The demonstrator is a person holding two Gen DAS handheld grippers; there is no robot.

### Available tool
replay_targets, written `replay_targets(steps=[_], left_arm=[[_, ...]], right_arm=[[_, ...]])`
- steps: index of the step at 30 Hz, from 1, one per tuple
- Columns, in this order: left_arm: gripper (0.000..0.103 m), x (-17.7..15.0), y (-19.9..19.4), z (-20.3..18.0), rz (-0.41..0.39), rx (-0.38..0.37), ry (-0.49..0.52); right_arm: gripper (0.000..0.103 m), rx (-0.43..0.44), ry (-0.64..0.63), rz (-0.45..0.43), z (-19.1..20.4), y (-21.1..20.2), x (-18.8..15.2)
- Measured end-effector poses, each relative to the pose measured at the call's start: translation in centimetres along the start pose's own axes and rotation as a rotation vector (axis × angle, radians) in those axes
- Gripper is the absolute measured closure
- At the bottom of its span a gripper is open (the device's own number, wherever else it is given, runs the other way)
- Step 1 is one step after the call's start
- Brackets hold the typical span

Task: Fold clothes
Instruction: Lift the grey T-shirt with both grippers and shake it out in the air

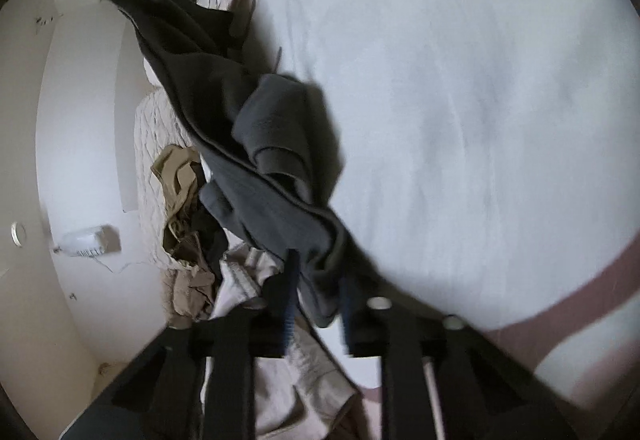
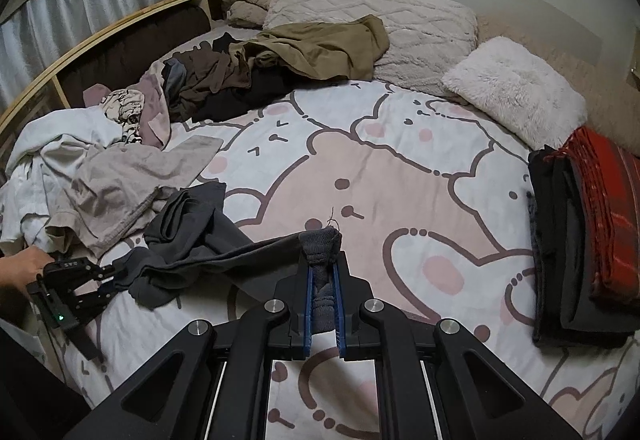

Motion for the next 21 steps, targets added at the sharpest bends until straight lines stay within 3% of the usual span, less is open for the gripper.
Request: replay_targets(steps=[2,5,11,17,21], left_arm=[[0.096,0.0,0.2,1.3,0.030,-0.012,-0.111],[0.097,-0.6,-0.3,5.8,0.061,-0.009,-0.379],[0.097,-3.7,-5.0,19.9,0.008,0.236,-0.827],[0.097,-4.8,-15.3,30.7,-0.150,0.506,-1.010],[0.097,-4.3,-22.9,35.4,-0.279,0.653,-1.042]], right_arm=[[0.094,-0.014,-0.018,-0.001,0.1,0.0,-0.1],[0.094,-0.034,-0.053,-0.024,0.5,-0.6,0.0],[0.094,-0.119,-0.247,-0.157,3.8,-4.4,1.7],[0.094,-0.182,-0.363,-0.341,7.7,-12.2,5.1],[0.094,-0.241,-0.431,-0.496,10.1,-19.5,7.6]])
Point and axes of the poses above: each gripper's, at about its wrist camera, not at the fingertips, and y roughly the way its jaws point, z to its left, x to its top, the point moved 1 cm from there along y, roughly the way its jaws point, and after that the axes turned 13 degrees about -z, right-handed, at the moved point
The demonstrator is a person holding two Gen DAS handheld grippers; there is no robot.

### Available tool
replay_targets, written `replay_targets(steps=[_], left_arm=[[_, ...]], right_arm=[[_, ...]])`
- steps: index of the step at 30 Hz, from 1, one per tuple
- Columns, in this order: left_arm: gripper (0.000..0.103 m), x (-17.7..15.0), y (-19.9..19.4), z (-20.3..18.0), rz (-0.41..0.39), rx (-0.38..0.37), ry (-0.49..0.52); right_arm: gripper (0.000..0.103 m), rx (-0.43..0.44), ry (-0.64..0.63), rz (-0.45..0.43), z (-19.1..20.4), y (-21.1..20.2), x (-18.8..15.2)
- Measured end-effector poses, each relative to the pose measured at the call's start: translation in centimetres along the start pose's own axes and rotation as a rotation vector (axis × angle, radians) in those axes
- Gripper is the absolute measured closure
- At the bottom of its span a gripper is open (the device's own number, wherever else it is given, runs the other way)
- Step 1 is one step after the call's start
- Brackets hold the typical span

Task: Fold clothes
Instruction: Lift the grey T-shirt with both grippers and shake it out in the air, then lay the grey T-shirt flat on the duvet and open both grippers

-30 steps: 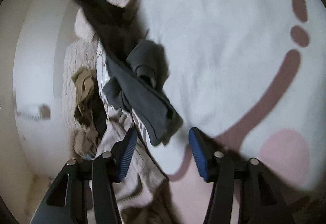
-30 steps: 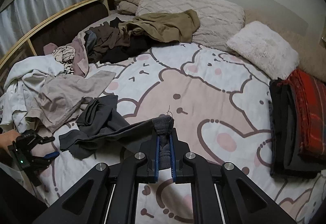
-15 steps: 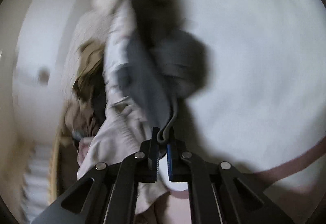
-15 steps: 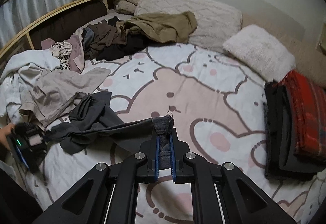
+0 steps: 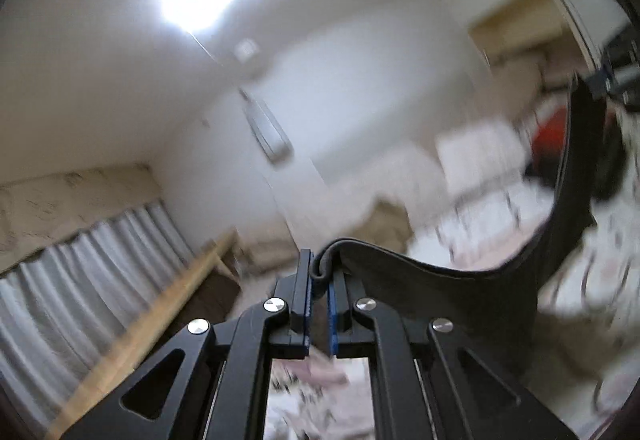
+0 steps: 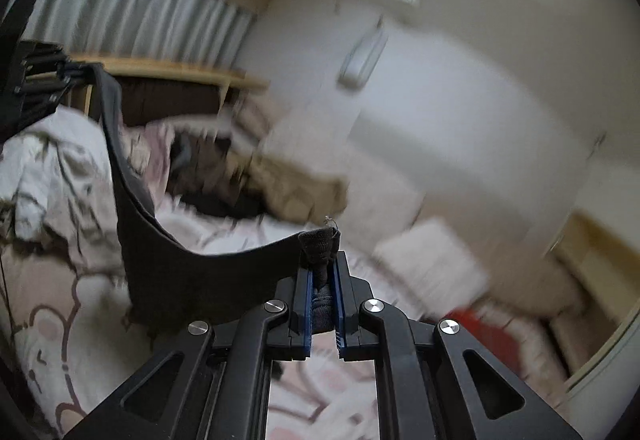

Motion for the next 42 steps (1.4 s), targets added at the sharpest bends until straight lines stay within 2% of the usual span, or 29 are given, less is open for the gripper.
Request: replay_targets(steps=[3,6,9,14,18,22,26,28,31,37,40,42], left_arm=[[0.097,4.4,-2.2,1.7,-0.092,0.029,-0.002],[0.097,6.5,-2.0,2.3,-0.111,0.027,-0.015],[0.097,5.4,0.1,1.2,-0.047,-0.010,-0.063],[0.097,1.5,5.9,-2.0,0.075,-0.048,-0.171],[0.097,1.2,8.3,-4.1,0.078,-0.014,-0.208],[0.097,4.4,6.4,-3.1,-0.004,0.015,-0.198],[0.097,6.4,1.0,-3.3,-0.055,-0.029,-0.055],[0.097,5.6,-2.0,-4.4,-0.028,-0.091,0.015],[0.096,1.9,-6.1,-7.7,0.104,-0.251,0.081],[0.096,-9.2,-11.8,-16.7,0.434,-0.601,0.140],[0.096,-14.1,-15.0,-22.2,0.543,-0.813,0.240],[0.096,-15.8,-16.9,-24.8,0.594,-0.948,0.277]], right_arm=[[0.094,-0.068,-0.033,-0.084,-1.5,-3.6,4.2],[0.094,-0.114,-0.047,-0.102,-2.9,-5.2,6.3],[0.094,-0.132,-0.058,-0.066,-3.6,-4.2,6.0],[0.094,-0.143,-0.042,0.037,-4.5,1.1,2.4],[0.094,-0.180,0.021,0.052,-6.6,4.3,1.1],[0.094,-0.213,0.034,-0.007,-8.3,3.2,3.2],[0.094,-0.194,-0.014,-0.054,-7.3,-1.7,4.5],[0.094,-0.147,-0.012,-0.024,-5.6,-4.1,3.0],[0.094,-0.059,-0.004,0.051,-2.8,-7.1,-0.2],[0.094,0.150,-0.046,0.335,4.7,-8.7,-12.7],[0.094,0.278,-0.077,0.503,7.6,-8.6,-18.8],[0.094,0.361,-0.108,0.585,9.4,-9.3,-22.0]])
Point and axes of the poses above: each gripper's, at about its wrist camera, not at the fingertips, and y roughly the way its jaws point, z to its left, x to its top, the point moved 1 cm from there along y, roughly the way its jaws point, and after that the axes turned 13 degrees about -z, right-handed, at the moved point
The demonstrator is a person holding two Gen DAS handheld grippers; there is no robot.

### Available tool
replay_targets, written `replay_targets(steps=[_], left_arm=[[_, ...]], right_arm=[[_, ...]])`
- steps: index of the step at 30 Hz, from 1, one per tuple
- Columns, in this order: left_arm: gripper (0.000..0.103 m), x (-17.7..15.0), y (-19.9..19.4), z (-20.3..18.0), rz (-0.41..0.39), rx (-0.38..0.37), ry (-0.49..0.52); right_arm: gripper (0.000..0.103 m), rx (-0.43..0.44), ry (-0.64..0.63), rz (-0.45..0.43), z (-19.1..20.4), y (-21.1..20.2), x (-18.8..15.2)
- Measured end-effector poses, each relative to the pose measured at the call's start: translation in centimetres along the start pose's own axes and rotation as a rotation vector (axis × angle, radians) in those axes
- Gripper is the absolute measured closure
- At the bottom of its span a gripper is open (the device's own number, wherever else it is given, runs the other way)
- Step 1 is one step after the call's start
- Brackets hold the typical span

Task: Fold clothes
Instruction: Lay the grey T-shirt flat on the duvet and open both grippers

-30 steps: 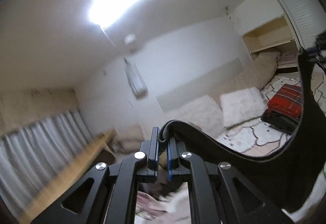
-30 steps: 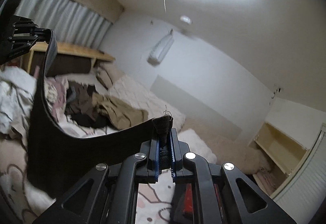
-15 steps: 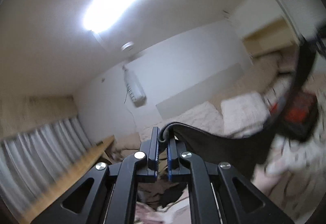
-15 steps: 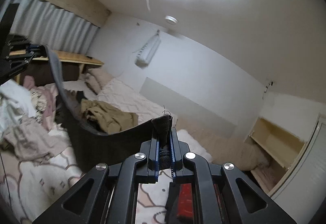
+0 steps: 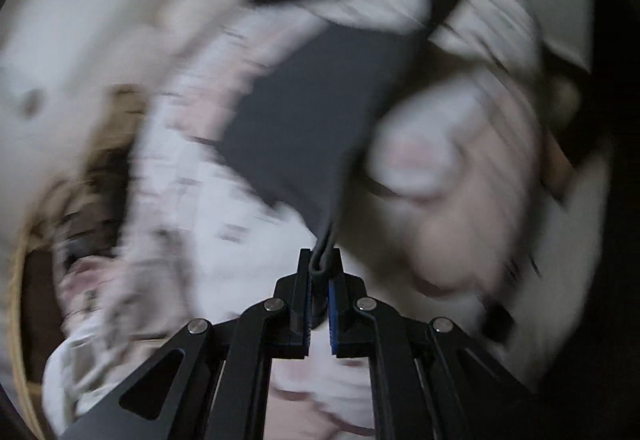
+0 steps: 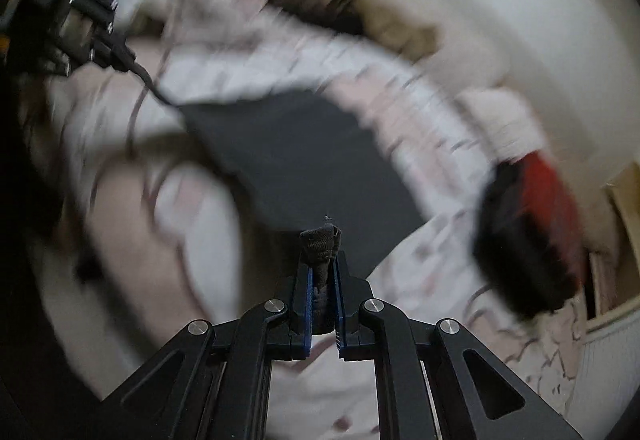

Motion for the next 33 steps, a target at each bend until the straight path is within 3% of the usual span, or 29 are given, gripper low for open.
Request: replay_targets(steps=[3,5,6,7,9,10,12,15,17,20,22,23,26,29,33], left_arm=[[0.095,-0.7,1.3,-3.1,0.035,-0.163,0.056],[0.083,-0.8,1.7,-3.8,0.060,-0.246,0.056],[0.066,-0.9,1.8,-3.9,0.071,-0.274,0.051],[0.051,-1.0,1.7,-3.6,0.072,-0.279,0.046],[0.048,-0.9,1.4,-2.5,0.066,-0.276,0.031],[0.048,-0.8,1.2,-1.7,0.060,-0.277,0.010],[0.048,-0.5,0.7,0.8,0.026,-0.251,-0.042],[0.048,0.3,1.0,5.2,-0.033,-0.169,-0.135],[0.048,1.0,2.0,9.0,-0.077,-0.089,-0.213],[0.050,2.0,5.0,14.5,-0.102,0.020,-0.360],[0.067,2.3,7.6,18.0,-0.097,0.069,-0.475],[0.068,2.4,9.0,19.4,-0.095,0.068,-0.529],[0.068,2.8,13.0,22.7,-0.107,0.051,-0.657],[0.068,3.1,16.6,25.1,-0.118,0.028,-0.755],[0.068,3.0,20.6,27.1,-0.078,0.035,-0.821]], right_arm=[[0.094,0.100,-0.071,0.079,2.4,1.8,-2.8],[0.094,0.167,-0.122,0.104,4.1,2.6,-4.0],[0.094,0.199,-0.139,0.113,5.0,3.2,-4.4],[0.093,0.224,-0.153,0.119,5.6,3.6,-4.6],[0.084,0.281,-0.178,0.149,6.6,4.4,-5.1],[0.063,0.302,-0.183,0.164,6.9,4.5,-5.2],[0.035,0.336,-0.187,0.172,7.2,4.1,-5.4],[0.034,0.390,-0.138,0.123,6.1,2.6,-3.9],[0.034,0.417,-0.022,0.045,3.2,1.8,-1.8],[0.034,0.353,0.192,-0.075,-2.9,1.5,1.0],[0.034,0.273,0.337,-0.134,-7.4,2.3,2.0],[0.034,0.230,0.404,-0.141,-9.5,3.2,2.2],[0.034,0.122,0.582,-0.117,-15.0,6.6,2.1],[0.042,0.036,0.715,-0.055,-19.0,10.5,0.7],[0.042,-0.035,0.842,0.002,-22.4,15.0,-1.9]])
Point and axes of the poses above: each gripper's, at about its wrist camera, not at the fingertips, and y roughly the way its jaws point, z to its left, x to its top, the point moved 1 cm from there along y, roughly the way its jaws point, and after that the axes turned 13 degrees about -z, right-handed, at the moved point
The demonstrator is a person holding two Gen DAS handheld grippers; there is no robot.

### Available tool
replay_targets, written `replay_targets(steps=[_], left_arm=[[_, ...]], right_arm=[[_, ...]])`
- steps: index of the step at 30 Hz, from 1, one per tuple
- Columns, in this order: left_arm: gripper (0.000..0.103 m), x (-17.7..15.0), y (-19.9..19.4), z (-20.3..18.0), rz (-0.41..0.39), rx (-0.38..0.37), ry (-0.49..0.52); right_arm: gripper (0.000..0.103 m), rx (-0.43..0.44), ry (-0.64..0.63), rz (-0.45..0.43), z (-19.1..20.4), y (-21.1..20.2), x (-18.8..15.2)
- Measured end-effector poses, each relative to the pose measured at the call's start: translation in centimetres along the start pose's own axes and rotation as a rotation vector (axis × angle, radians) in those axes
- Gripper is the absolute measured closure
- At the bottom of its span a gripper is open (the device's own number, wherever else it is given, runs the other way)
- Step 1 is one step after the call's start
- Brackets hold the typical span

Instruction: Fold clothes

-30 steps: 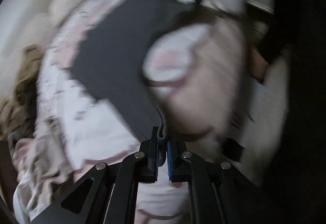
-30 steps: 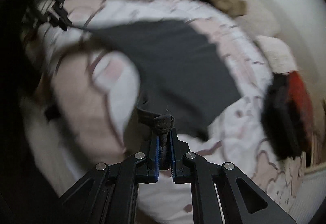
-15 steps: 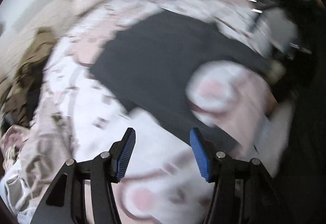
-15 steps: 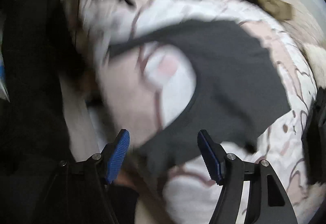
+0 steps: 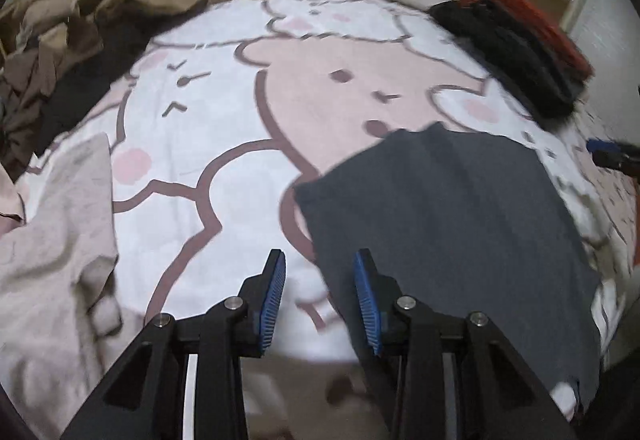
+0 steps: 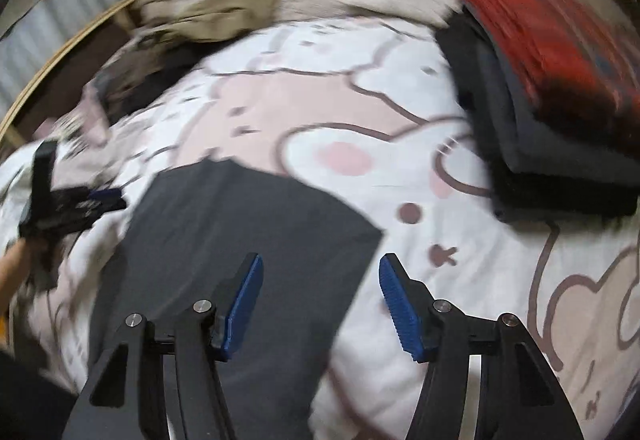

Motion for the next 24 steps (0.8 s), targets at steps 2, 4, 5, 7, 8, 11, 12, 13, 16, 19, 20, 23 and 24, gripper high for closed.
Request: replay_targets(steps=[2,4,5,7,8,11,12,13,16,19,20,23,24], left_arm=[[0.068,0.1,1.4,0.3,0.017,-0.005,-0.019],[0.068,0.3,2.7,0.3,0.026,-0.027,-0.042],[0.068,0.4,3.1,0.2,0.022,-0.034,-0.041],[0.068,0.7,3.7,0.0,0.013,-0.046,-0.040],[0.068,0.8,3.9,0.0,0.010,-0.049,-0.041],[0.068,1.1,4.3,-0.2,-0.001,-0.056,-0.045],[0.068,1.2,4.5,-0.3,-0.005,-0.059,-0.047],[0.068,1.3,4.6,-0.3,-0.007,-0.064,-0.050],[0.087,1.5,4.7,-0.2,-0.004,-0.096,-0.081],[0.097,1.6,4.5,0.0,-0.005,-0.122,-0.123],[0.098,1.7,4.4,0.1,-0.007,-0.128,-0.135],[0.098,2.0,3.2,0.2,-0.042,-0.105,-0.114],[0.098,2.2,2.8,0.4,-0.059,-0.093,-0.109]], right_arm=[[0.042,-0.023,0.056,0.024,-1.8,2.2,-0.1],[0.047,-0.026,0.080,0.056,-2.9,4.0,-0.3],[0.049,-0.024,0.084,0.070,-3.2,4.7,-0.4],[0.055,-0.020,0.078,0.084,-3.2,5.6,-0.8],[0.057,-0.017,0.075,0.091,-3.2,6.0,-0.9],[0.061,0.012,0.061,0.112,-2.7,7.0,-1.2],[0.062,0.024,0.052,0.115,-2.4,7.2,-1.3],[0.063,0.036,0.038,0.111,-2.1,7.3,-1.3],[0.072,0.048,-0.009,0.114,-1.0,7.9,-1.4],[0.093,0.023,-0.040,0.106,-0.5,8.5,-1.3],[0.094,0.015,-0.046,0.102,-0.4,8.5,-1.2],[0.097,-0.001,-0.054,0.076,-0.2,7.9,-0.7],[0.097,-0.008,-0.062,0.062,0.0,7.7,-0.4]])
Point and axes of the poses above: each gripper's, at about its wrist camera, not at the fingertips, and y roughly the way its jaws point, z to its left, x to its top, the point moved 1 cm from there along y, roughly the way its jaws point, and after that the axes turned 13 degrees about -z, right-handed, at the moved point
